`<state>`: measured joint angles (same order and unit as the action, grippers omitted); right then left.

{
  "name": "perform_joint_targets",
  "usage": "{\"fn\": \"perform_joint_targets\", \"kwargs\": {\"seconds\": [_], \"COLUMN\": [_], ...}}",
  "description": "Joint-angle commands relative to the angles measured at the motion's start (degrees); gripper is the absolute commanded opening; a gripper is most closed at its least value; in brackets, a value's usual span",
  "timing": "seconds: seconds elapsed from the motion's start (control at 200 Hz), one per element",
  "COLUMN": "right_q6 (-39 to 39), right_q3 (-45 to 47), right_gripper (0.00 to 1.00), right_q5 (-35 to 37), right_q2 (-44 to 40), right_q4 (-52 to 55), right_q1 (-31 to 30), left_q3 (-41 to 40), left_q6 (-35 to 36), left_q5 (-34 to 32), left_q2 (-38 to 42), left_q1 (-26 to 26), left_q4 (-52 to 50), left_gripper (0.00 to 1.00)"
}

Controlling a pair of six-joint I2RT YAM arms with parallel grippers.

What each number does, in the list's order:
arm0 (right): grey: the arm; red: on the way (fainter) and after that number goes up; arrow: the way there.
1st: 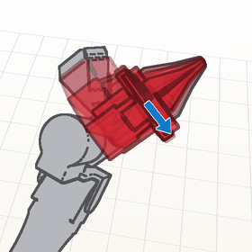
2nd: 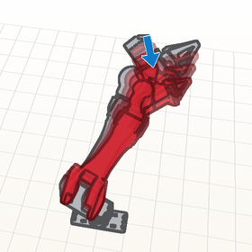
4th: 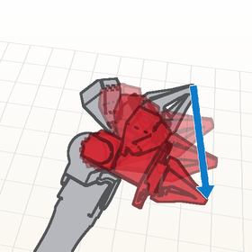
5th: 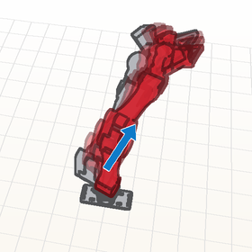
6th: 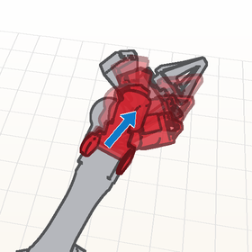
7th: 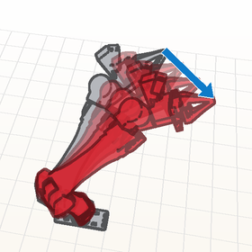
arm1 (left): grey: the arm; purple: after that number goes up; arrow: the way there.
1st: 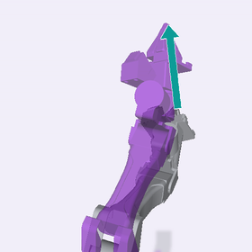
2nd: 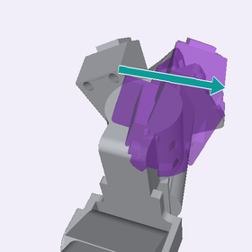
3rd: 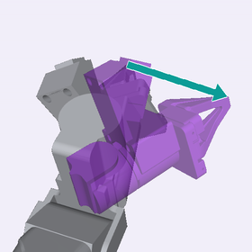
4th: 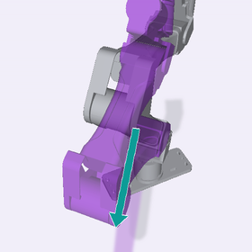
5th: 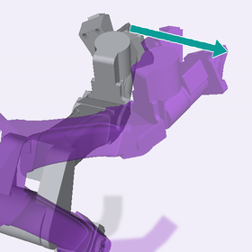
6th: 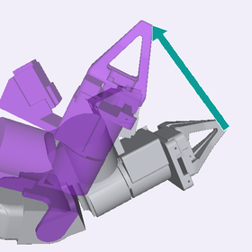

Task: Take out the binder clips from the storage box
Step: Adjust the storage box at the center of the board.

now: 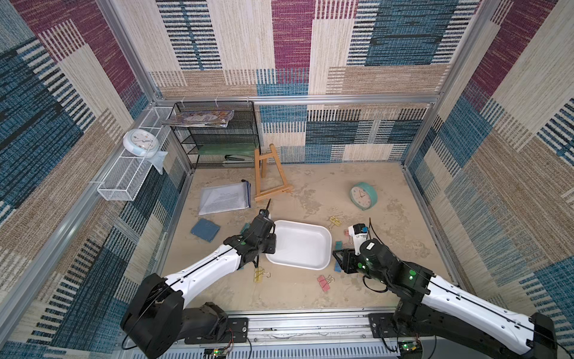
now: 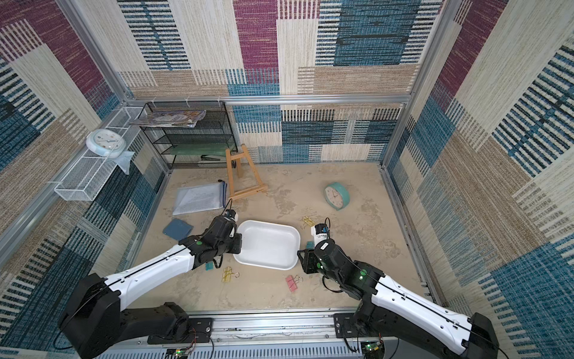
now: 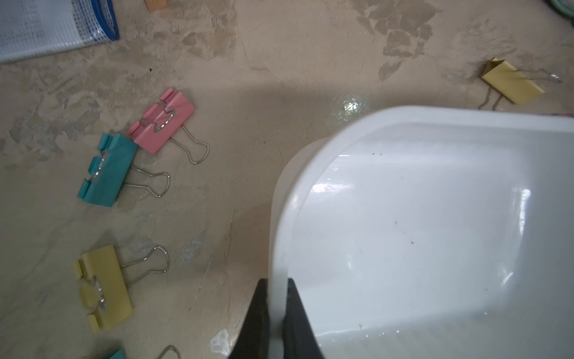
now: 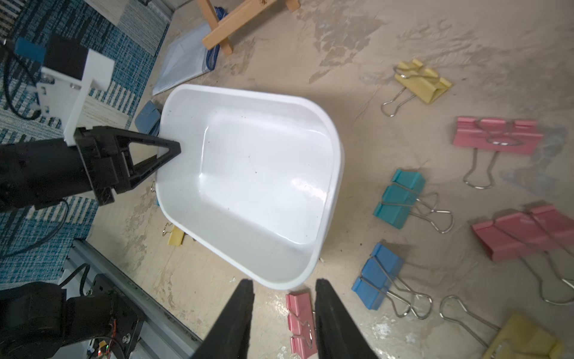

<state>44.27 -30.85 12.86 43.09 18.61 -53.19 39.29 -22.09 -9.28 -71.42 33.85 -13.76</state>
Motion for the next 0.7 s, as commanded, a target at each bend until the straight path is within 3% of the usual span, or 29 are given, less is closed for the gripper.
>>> {"fn": "perform_joint_targets", "kwargs": {"seconds": [0.0, 0.25, 0.321, 0.416, 0.481, 0.616, 0.691], "right_q6": [-0.01, -4.47, -5.78, -7.09, -8.18, -12.41, -15.44], "right_q3": [-0.86, -4.05, -5.38, -5.98, -5.37, -4.31, -3.56], "right_gripper": [0.44, 0.59, 0.59, 0.6, 0.62, 0.73, 0.76], "right_q5": [7.43, 17.87, 16.78, 9.32, 9.15, 21.34, 26.26], "right_q2": [-1.13, 3.27, 5.42, 8.01, 9.28, 11.8, 13.79], "right_q4": [1.7, 2.59, 2.71, 0.81, -2.1, -8.19, -12.46], "right_q1": [0.09, 3.49, 8.74, 19.82, 24.28, 28.47, 32.22], "left_q3": [-2.53, -5.28, -4.52, -1.83, 0.09, 3.76, 5.0], "left_q6": [1.26, -1.74, -4.15, -8.43, -10.84, -15.03, -15.05], "left_q5": [-6.17, -8.02, -7.44, -7.72, -8.08, -7.41, -5.44], "left_q2": [2.46, 2.34, 1.48, -0.76, -2.52, -6.74, -8.98], "left_q1": [0.91, 2.7, 2.71, 2.63, 2.63, 2.54, 2.54], "left_q4": [7.2, 9.45, 7.96, 2.9, -0.2, -5.5, -5.64], "left_gripper": [0.0, 0.0, 0.0, 0.0, 0.0, 0.0, 0.08]}}
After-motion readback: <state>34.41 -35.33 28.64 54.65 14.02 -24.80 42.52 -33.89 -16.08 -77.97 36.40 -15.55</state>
